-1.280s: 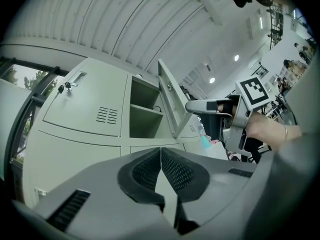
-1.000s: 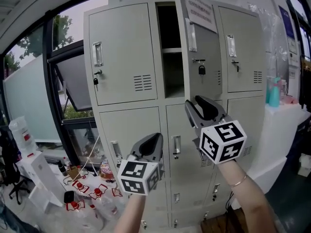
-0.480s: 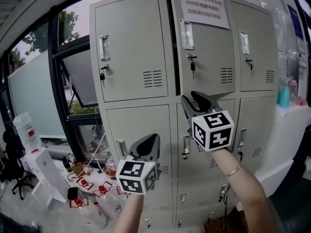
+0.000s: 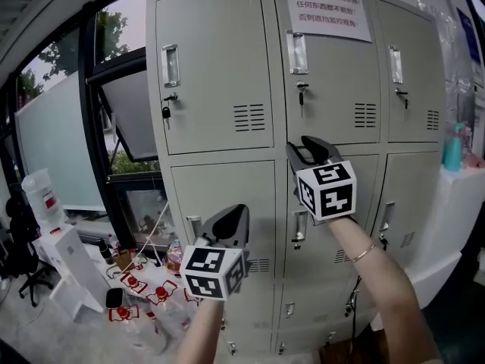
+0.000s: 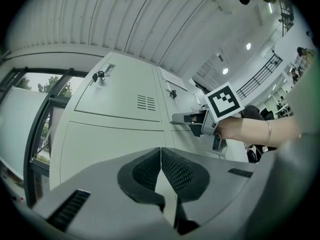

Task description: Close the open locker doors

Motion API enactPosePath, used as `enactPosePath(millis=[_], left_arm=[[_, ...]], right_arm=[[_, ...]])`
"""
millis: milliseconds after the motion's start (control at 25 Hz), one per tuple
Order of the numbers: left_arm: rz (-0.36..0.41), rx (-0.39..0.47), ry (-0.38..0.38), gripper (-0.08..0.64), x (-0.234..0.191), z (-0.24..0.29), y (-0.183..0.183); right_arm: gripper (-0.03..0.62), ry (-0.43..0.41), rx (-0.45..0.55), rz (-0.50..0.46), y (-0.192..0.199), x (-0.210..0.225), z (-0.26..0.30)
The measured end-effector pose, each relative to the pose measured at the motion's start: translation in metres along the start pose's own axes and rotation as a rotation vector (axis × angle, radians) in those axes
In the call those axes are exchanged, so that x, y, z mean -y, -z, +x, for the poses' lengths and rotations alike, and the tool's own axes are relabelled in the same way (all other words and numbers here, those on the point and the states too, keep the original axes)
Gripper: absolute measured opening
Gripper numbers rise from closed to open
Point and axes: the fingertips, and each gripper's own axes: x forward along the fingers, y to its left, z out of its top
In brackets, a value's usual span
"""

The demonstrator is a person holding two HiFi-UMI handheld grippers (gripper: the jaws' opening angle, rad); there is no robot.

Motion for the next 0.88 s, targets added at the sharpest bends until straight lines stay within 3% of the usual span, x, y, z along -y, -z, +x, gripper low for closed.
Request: enactPosePath(millis=[320, 560, 880], left_arm=[[-0.014, 0.01, -0.009, 0.021, -0.011, 0.002, 0.002], [-0.025, 0.006, -0.009, 0.021, -0.012, -0.002, 0.005], [-0.034, -0.004, -0.013, 0.021, -0.007, -0.011, 0.008]], right_arm=[[0.126, 0.006, -0.032, -0.03, 0.007, 0.002, 0.012], [0.126, -0.011, -0.036, 0.011, 0.006, 0.001, 0.011], [0.126, -0.095, 0.009, 0.087, 0.004, -0.016, -0.026]])
